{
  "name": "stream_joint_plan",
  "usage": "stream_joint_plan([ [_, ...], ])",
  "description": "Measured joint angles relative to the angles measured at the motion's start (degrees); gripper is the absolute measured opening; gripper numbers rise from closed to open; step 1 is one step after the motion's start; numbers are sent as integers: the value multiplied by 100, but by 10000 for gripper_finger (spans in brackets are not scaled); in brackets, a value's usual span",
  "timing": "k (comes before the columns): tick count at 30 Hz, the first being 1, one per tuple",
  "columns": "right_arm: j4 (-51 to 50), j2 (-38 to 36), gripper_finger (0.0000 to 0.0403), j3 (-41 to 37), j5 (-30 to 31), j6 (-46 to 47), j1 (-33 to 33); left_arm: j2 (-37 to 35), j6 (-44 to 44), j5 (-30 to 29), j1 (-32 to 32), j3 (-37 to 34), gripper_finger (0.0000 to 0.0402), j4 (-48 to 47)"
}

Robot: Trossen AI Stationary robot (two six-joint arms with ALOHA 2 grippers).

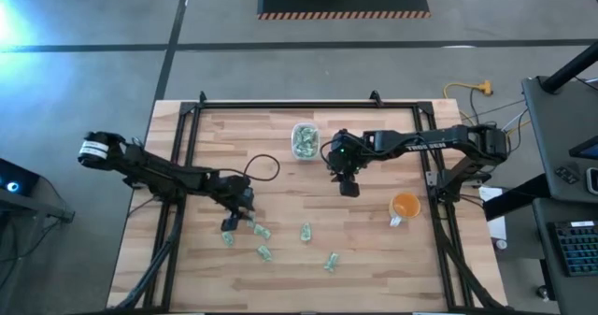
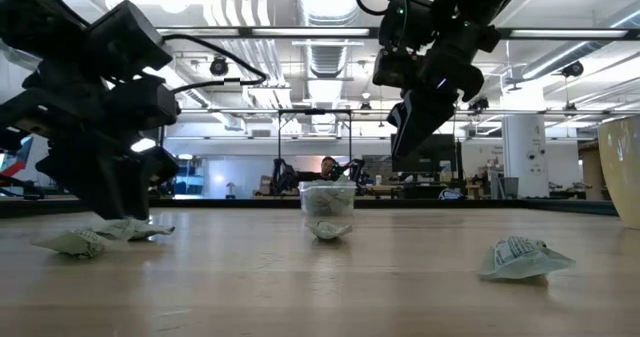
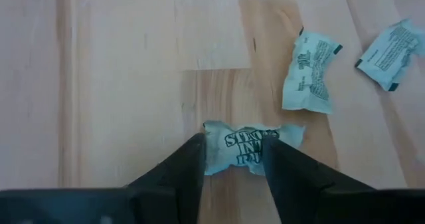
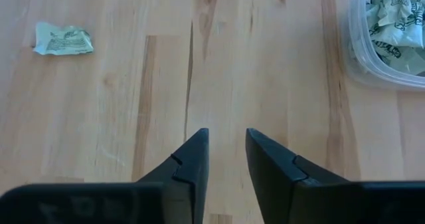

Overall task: Pick and place Stevia / Truvia into bins
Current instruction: Put the green stevia packet into the transparent bin

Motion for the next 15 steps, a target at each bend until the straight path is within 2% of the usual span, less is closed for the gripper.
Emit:
stream_joint_plan([
  [9, 74, 2, 84, 0, 0, -20, 0, -92, 149, -9, 1, 22, 33, -164],
  [15, 107, 2, 86, 0, 0, -20, 0, -98, 644, -251, 1, 177, 2, -147],
])
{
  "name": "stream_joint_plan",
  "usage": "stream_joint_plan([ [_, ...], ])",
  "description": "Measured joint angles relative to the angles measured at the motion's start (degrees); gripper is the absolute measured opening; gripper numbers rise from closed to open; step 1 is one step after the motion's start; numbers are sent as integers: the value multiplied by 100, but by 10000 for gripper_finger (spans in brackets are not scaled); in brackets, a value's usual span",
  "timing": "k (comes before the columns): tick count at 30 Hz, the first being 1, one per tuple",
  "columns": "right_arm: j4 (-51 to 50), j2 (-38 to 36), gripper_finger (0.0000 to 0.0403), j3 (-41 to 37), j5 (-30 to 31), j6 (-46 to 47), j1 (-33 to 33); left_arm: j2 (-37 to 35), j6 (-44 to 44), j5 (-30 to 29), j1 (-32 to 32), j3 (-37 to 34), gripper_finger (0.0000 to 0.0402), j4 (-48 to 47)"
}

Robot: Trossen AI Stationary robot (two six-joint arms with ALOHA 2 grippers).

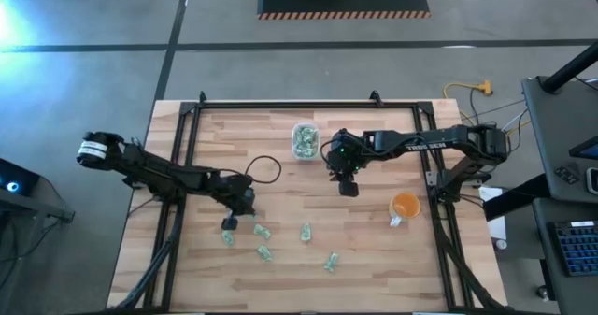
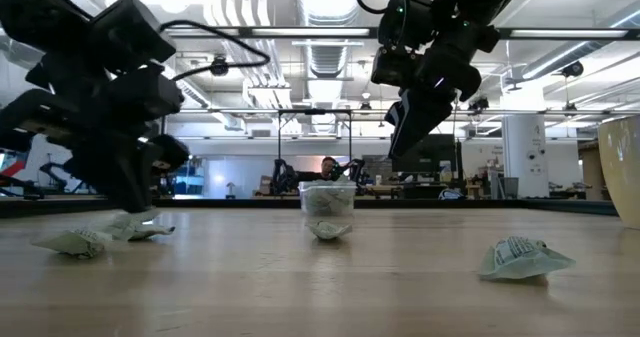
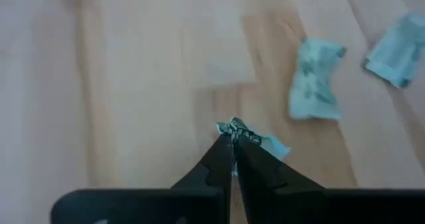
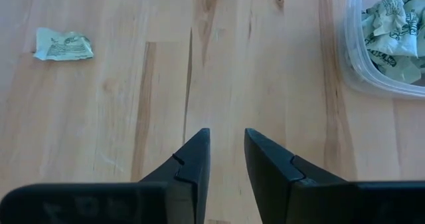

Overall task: Pick and place Stevia / Truvia into bins
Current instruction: Put the green stevia packet into the transparent bin

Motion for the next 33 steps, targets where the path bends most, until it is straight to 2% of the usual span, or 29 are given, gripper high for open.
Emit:
stream_joint_plan([
  [3, 9, 0, 84, 0, 1, -21, 0, -2, 303, -543, 0, 109, 3, 37],
  [6, 16, 0, 81, 0, 2, -93, 0, -2, 699, -1421, 9, 190, 3, 242],
  [9, 24, 0, 79, 0, 4, -107, 0, -2, 1225, -2307, 29, 238, 3, 856],
  [11, 37, 0, 81, 0, 4, -107, 0, -2, 1670, -2606, 86, 241, 3, 1343],
  [16, 39, 0, 85, 0, 4, -107, 0, 8, 2631, -2636, 455, 347, 4, 2476],
  [22, 44, 0, 85, 0, 4, -108, 0, 351, 2678, -2532, 1213, 598, 4, 3605],
  [27, 44, 0, 77, 0, 4, -121, 0, 990, 2657, -2261, 1809, 1063, 4, 3821],
  [33, 46, 0, 76, 0, 4, -137, 0, 2088, 2655, -2195, 2302, 1997, 4, 3728],
])
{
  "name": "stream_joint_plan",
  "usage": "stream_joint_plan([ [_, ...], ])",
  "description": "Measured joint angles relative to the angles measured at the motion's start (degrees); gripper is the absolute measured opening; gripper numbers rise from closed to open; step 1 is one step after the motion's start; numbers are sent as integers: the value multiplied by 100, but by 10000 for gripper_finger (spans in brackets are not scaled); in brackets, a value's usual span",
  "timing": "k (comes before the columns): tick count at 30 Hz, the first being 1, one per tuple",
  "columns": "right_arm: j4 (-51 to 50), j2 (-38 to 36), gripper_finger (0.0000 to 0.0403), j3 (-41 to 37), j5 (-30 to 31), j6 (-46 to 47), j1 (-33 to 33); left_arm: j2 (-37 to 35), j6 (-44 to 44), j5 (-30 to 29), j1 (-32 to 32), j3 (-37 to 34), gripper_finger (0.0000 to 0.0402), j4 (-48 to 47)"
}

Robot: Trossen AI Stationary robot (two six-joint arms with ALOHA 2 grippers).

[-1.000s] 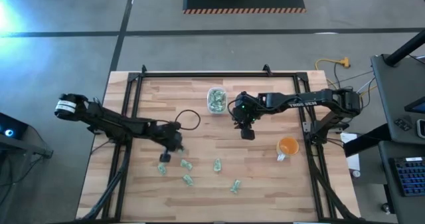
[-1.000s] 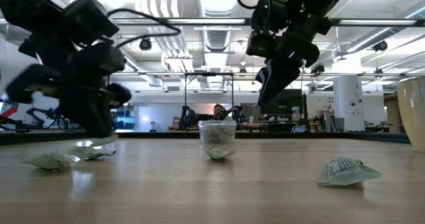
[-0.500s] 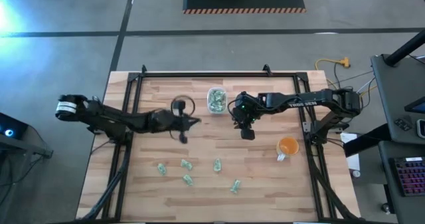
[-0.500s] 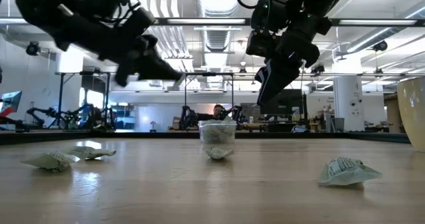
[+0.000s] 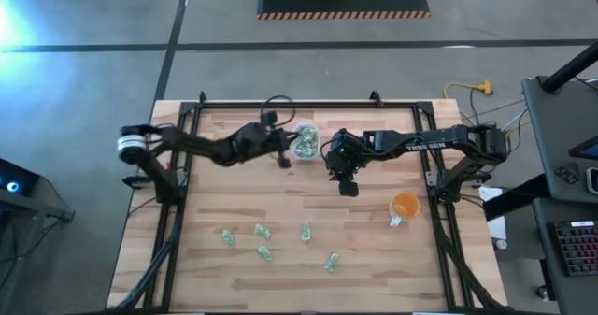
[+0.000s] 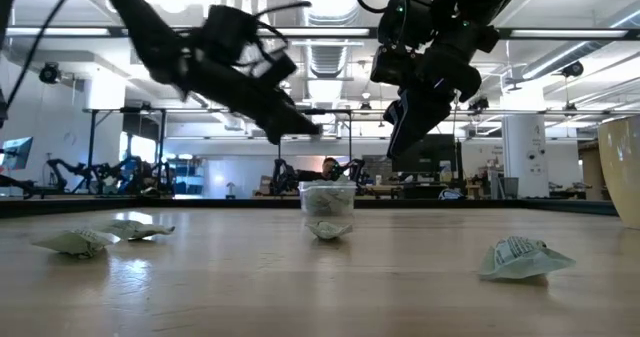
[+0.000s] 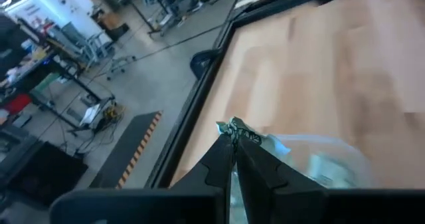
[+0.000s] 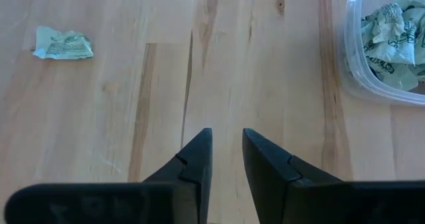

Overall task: Pick and place Stevia / Truvia into bins
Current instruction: Put the green stevia packet into the transparent bin

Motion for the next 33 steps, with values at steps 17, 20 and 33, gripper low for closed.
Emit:
stream_joint_plan([
  [17, -24, 0, 75, -33, 0, -62, -2, 1398, -302, 384, 684, 2305, 4, -3130],
  [20, -28, 0, 75, -33, 0, -62, -1, 1393, -308, 381, 688, 2299, 4, -3142],
  [33, -13, 0, 82, -48, 0, -62, -2, 1385, -315, 379, 751, 2276, 76, -3448],
])
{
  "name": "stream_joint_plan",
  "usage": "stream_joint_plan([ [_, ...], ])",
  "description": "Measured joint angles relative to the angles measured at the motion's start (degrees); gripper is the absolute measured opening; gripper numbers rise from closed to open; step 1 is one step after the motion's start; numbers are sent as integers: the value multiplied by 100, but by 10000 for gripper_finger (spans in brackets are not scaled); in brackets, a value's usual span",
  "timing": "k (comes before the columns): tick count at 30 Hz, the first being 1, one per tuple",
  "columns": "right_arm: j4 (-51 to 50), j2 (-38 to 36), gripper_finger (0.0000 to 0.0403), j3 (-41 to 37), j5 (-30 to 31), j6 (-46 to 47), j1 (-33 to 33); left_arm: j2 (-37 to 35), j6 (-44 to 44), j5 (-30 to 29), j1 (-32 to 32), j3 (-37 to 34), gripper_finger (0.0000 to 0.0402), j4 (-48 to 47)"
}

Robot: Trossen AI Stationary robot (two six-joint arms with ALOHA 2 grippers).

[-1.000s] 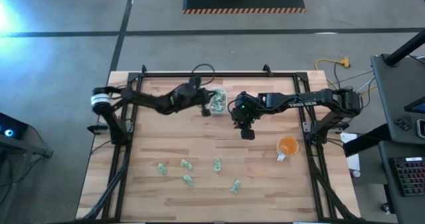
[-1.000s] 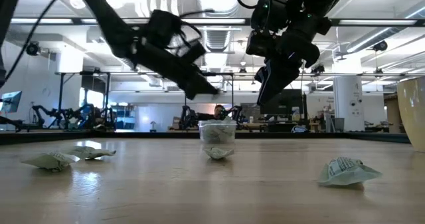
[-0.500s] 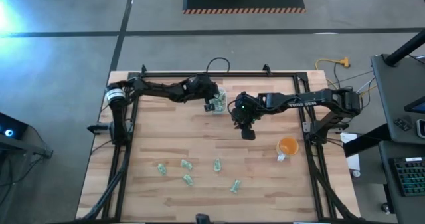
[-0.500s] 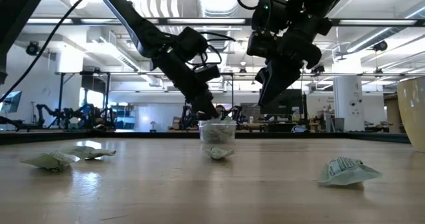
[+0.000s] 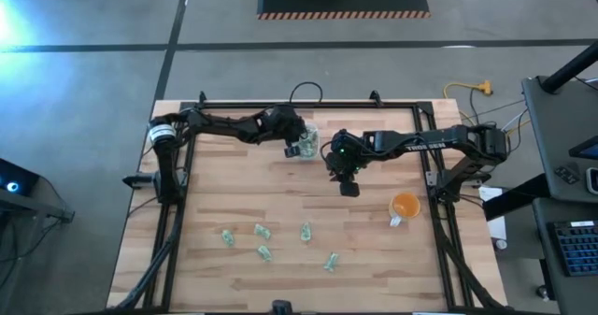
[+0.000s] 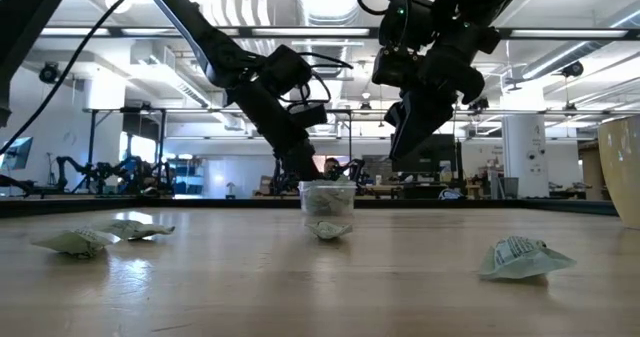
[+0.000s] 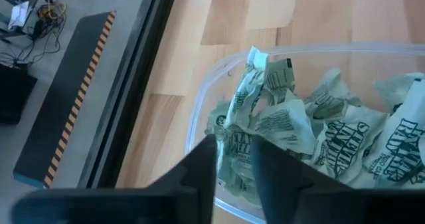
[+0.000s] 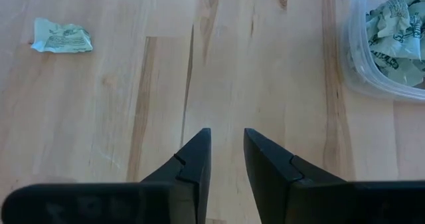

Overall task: Pick and place Stevia / Truvia into bins
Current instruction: Put the green stevia packet into the transparent bin

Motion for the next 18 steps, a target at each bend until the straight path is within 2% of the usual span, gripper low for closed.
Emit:
stream_joint_plan([
  [6, 4, 0, 74, 0, 0, 1, 2, -67, -123, 7, 4, -13, 158, -27],
  [9, 15, 0, 72, -17, -1, 4, 0, -233, -144, 9, 4, -13, 186, -384],
  [16, 291, 0, 82, -173, -136, 94, 9, -931, -357, 55, -7, -91, 216, -1863],
  [18, 497, 0, 85, -233, -326, 109, 31, -1210, -509, 296, -11, -218, 217, -2170],
])
